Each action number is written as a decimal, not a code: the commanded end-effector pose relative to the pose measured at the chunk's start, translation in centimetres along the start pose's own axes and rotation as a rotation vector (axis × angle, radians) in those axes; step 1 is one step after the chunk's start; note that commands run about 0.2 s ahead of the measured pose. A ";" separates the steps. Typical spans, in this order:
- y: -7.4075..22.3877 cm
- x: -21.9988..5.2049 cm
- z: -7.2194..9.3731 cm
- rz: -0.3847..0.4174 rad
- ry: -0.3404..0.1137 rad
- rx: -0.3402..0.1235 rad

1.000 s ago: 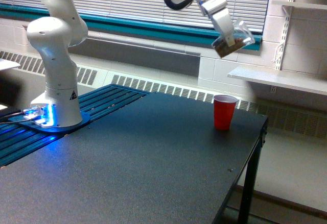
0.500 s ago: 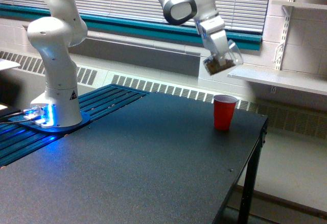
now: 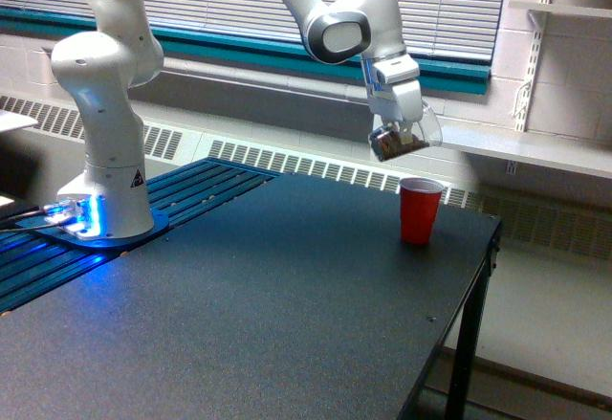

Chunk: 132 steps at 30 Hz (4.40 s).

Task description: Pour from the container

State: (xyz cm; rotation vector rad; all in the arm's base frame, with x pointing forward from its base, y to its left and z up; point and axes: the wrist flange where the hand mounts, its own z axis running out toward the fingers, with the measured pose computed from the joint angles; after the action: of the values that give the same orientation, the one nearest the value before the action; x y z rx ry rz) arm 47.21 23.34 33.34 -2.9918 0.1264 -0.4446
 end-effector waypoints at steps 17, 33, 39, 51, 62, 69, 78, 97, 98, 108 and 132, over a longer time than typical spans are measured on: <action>-1.5 -1.6 2.8 -0.086 -0.063 -0.097; -2.2 -1.0 3.9 -0.171 -0.083 -0.196; -2.4 -1.3 4.3 -0.211 -0.103 -0.223; -2.4 -1.4 3.9 -0.270 -0.130 -0.278; -2.4 -0.9 3.4 -0.294 -0.142 -0.318; -2.6 -0.6 3.2 -0.314 -0.146 -0.339; -2.8 -0.5 2.9 -0.348 -0.165 -0.378; -2.7 -0.3 2.7 -0.402 -0.204 -0.432; -2.7 -0.2 2.7 -0.406 -0.206 -0.437; -3.1 0.0 2.4 -0.430 -0.226 -0.453; -3.5 -0.2 1.5 -0.509 -0.306 -0.494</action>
State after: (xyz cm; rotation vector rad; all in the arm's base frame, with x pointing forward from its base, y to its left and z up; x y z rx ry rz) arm 47.80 26.44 31.74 -3.5243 -0.5862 0.0058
